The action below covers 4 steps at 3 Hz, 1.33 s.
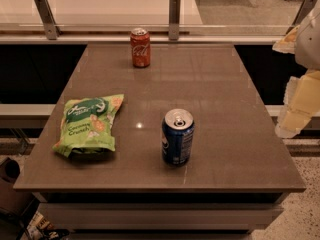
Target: Move pepsi can near coke can
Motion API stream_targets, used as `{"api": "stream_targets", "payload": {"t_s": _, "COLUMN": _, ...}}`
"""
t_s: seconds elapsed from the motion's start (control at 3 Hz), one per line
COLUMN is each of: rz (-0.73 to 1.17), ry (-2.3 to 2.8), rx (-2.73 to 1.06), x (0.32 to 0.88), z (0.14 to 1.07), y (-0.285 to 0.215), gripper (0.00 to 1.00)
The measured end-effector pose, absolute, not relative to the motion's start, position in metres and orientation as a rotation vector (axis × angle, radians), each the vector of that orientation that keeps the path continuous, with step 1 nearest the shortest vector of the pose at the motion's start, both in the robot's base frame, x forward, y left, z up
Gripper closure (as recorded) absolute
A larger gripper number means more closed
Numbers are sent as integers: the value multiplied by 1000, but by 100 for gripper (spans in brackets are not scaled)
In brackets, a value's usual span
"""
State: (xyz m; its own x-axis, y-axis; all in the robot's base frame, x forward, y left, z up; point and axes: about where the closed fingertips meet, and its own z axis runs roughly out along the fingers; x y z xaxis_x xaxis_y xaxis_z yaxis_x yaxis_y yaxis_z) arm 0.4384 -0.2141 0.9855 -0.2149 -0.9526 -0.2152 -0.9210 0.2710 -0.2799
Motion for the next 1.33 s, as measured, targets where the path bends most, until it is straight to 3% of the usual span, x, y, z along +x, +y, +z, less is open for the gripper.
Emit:
{"api": "stream_targets", "payload": {"t_s": 0.67, "rz": -80, "ry": 2185, "rx": -1689, "x": 438, "z": 986, "y": -214, "gripper": 0}}
{"api": "stream_targets", "payload": {"t_s": 1.33, "rz": 253, "ry": 2021, "rx": -1572, "x": 434, "z": 952, "y": -219, "gripper": 0}}
